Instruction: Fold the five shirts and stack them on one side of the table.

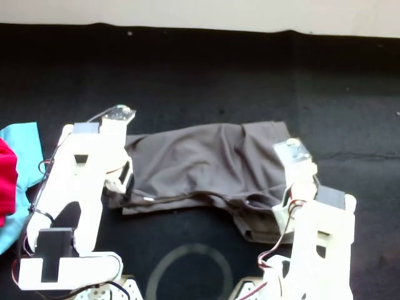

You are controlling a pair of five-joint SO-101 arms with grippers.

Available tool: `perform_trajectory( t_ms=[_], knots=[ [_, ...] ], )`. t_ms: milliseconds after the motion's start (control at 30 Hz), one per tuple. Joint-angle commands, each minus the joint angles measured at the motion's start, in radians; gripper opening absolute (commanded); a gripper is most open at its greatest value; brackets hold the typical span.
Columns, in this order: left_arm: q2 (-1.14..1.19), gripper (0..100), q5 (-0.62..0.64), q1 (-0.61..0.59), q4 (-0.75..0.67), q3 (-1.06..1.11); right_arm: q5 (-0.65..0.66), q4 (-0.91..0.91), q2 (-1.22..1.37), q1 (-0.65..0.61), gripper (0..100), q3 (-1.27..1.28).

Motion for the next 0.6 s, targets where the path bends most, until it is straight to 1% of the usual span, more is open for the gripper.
perform_trajectory(
  t_ms=[0,200,333,400,433,500,533,567],
  knots=[
    [-0.042,18,-0.006,-0.013,0.055,-0.130,0.017,0.016,-0.025,0.012,16.7,-0.035],
    [-0.035,19,-0.006,-0.082,0.153,-0.503,0.012,0.153,-0.145,-0.010,16.8,-0.229],
    [-0.031,19,-0.006,-0.082,0.149,-0.638,0.011,0.188,-0.231,-0.056,16.6,-0.377],
    [-0.028,17,-0.005,-0.065,0.146,-0.647,0.002,0.143,-0.245,-0.073,15.4,-0.420],
    [-0.022,13,-0.002,-0.050,0.141,-0.639,-0.023,0.111,-0.242,-0.076,13.2,-0.432],
    [0.016,1,0.002,-0.016,0.094,-0.607,-0.084,0.016,-0.216,-0.081,3.9,-0.432],
    [0.044,1,0.002,-0.004,0.069,-0.593,-0.104,-0.024,-0.186,-0.082,0.0,-0.432],
    [0.077,2,0.002,0.007,0.041,-0.582,-0.117,-0.062,-0.147,-0.090,1.2,-0.432]
  ],
)
